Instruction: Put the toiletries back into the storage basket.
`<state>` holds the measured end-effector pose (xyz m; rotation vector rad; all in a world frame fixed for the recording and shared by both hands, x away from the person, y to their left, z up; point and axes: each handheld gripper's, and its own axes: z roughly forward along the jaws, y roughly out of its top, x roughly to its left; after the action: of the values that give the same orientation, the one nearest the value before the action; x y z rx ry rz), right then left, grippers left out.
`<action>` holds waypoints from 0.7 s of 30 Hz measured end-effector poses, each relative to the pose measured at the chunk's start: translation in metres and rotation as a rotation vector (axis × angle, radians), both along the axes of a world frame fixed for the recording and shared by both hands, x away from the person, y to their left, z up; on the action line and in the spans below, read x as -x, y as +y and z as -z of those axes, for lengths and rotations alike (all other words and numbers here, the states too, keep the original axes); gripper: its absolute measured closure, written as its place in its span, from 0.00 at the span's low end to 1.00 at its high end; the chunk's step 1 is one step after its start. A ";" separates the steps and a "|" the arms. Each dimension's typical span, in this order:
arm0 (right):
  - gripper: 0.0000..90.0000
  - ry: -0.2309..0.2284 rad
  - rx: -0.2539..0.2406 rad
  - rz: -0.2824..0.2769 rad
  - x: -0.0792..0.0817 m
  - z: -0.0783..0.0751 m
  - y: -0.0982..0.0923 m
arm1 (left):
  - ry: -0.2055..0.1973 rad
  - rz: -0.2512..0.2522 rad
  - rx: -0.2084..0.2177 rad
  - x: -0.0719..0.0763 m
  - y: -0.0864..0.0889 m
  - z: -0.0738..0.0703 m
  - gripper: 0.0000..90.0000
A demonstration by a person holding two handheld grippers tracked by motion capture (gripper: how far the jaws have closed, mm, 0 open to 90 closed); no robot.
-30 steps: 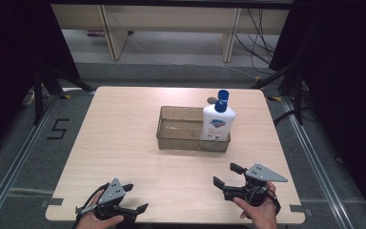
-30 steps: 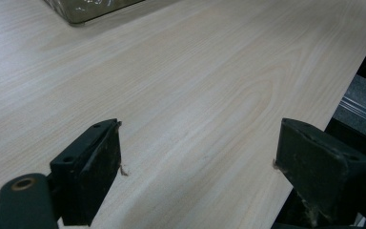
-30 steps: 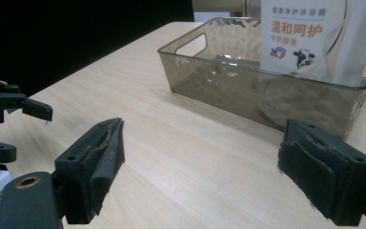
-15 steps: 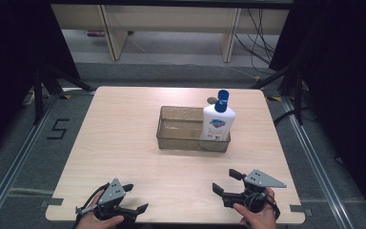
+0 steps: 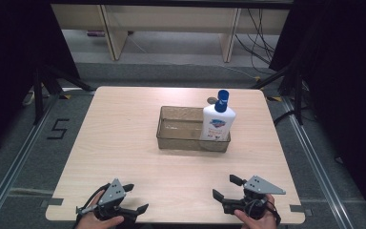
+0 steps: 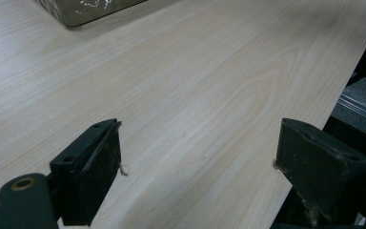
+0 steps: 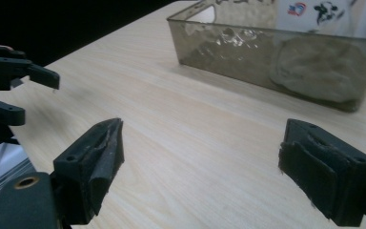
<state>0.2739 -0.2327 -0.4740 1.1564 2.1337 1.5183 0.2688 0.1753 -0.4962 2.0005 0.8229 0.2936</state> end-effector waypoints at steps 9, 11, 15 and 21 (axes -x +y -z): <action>0.17 0.015 0.021 0.028 0.009 0.005 -0.001 | 0.000 0.002 0.000 -0.001 0.000 0.001 0.17; 0.17 0.028 0.029 0.034 0.010 0.006 -0.002 | -0.005 0.003 0.007 -0.001 0.000 0.001 0.17; 0.17 0.024 0.042 0.041 0.013 0.009 -0.005 | 0.000 0.011 -0.004 0.000 0.000 0.001 0.17; 0.17 0.027 0.058 0.067 0.017 0.012 -0.006 | 0.003 0.011 -0.012 0.000 0.000 0.001 0.17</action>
<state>0.2572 -0.2387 -0.4860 1.2224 2.1200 1.4109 0.2691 0.1754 -0.4968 2.0166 0.8128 0.2900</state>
